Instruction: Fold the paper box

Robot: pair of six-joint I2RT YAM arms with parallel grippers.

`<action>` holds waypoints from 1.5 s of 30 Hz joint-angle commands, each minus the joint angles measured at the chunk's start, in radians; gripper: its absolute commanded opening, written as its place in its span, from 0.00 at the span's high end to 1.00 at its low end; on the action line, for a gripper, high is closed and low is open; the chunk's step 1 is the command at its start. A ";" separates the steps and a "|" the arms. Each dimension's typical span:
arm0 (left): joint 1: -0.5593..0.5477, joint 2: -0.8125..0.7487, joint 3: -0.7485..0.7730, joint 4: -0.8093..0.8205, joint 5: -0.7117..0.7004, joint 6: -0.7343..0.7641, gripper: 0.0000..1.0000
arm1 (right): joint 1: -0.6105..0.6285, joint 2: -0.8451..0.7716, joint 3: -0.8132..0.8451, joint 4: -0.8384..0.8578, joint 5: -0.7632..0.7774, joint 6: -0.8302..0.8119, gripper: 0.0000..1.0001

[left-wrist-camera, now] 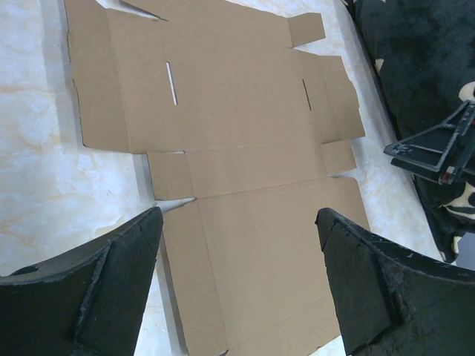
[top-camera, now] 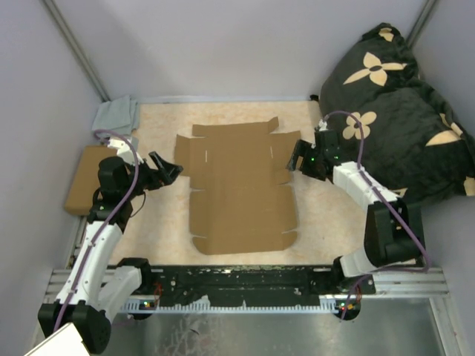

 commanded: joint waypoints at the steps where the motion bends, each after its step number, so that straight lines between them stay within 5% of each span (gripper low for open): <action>1: -0.006 0.003 0.008 0.001 -0.001 -0.009 0.09 | -0.005 0.072 0.077 -0.018 0.048 -0.029 0.15; 25: -0.004 0.034 0.009 -0.005 0.006 -0.012 0.11 | 0.056 0.360 0.327 -0.077 0.083 -0.090 0.24; 30: -0.002 0.070 0.009 -0.024 -0.019 -0.019 0.13 | 0.065 0.364 0.254 -0.033 0.066 -0.080 0.25; 45: -0.006 0.433 -0.138 0.279 0.067 -0.193 0.23 | 0.093 0.313 0.168 0.039 0.009 -0.078 0.29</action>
